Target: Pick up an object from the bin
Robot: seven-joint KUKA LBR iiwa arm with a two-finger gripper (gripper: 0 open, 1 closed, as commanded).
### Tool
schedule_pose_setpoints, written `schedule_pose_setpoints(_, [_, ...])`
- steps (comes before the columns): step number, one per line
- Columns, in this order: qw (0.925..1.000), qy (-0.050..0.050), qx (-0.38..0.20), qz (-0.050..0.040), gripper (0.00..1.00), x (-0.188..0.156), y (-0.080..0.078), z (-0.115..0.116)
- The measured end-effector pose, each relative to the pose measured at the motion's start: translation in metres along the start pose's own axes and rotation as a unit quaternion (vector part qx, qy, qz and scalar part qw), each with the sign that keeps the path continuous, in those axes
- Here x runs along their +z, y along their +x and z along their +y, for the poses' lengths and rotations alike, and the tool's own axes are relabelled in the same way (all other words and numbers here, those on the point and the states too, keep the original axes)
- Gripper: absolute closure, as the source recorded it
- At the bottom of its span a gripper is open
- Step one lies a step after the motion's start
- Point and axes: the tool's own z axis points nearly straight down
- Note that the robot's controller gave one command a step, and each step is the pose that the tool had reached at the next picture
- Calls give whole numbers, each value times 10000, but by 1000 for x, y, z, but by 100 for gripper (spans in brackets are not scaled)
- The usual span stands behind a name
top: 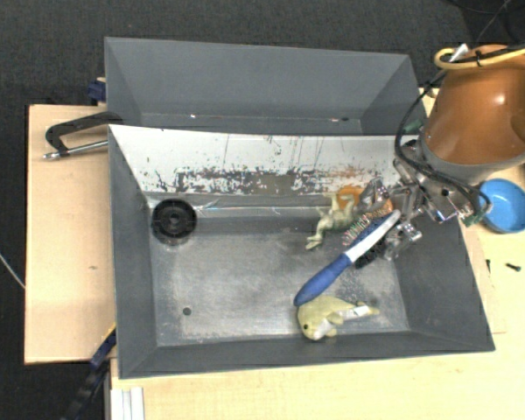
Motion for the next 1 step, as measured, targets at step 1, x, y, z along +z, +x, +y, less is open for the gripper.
schedule_pose_setpoints(1, [9944, 0, -1060, 3, 100, -63, -3, -16])
